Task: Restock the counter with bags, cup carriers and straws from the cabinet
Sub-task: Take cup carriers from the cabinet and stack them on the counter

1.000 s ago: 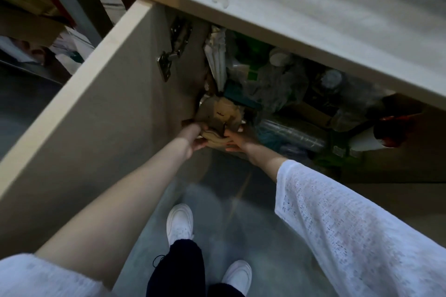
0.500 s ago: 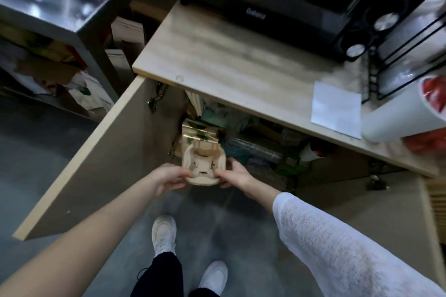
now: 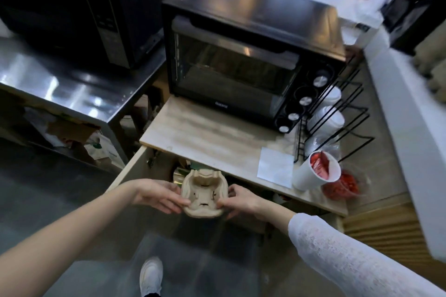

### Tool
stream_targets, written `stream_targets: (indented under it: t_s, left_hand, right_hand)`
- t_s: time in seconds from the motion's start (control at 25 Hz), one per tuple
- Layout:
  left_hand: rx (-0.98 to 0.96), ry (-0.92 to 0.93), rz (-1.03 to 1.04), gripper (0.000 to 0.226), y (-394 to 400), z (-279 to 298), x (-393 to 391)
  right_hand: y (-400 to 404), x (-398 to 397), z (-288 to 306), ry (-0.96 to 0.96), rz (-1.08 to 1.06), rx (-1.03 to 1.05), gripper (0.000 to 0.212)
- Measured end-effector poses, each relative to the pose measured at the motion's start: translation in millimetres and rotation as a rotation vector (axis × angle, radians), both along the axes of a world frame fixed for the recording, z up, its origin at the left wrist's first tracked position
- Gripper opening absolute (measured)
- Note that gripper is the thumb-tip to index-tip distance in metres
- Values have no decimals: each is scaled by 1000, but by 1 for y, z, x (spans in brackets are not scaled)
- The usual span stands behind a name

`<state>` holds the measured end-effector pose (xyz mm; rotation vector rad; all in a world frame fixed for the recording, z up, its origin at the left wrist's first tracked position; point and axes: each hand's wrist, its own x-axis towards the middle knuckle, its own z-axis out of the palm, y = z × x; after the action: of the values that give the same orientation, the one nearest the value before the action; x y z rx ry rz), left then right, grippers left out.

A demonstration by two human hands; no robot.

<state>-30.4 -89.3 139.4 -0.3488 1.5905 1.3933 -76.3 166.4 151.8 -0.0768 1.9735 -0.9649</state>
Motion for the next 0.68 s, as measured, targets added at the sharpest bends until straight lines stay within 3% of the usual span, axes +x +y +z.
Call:
stream_targets:
  t_s: [0.12,0.32,0.48,0.68]
  left_hand:
    - [-20,44,-171,72,0,56,-20]
    - [3,143,-367,82,16,141,-69]
    - [-25,260,-464,90,45,208,-111]
    - [16,386,-465,95,85,273,-160]
  right_hand:
    - [15,-6,59,6,87,-8,27]
    - [39,-36,144,69,98,-32,41]
    - [67,-60,208,122,108,-83,14]
    - [108,-89,265,206,-1,-147,24]
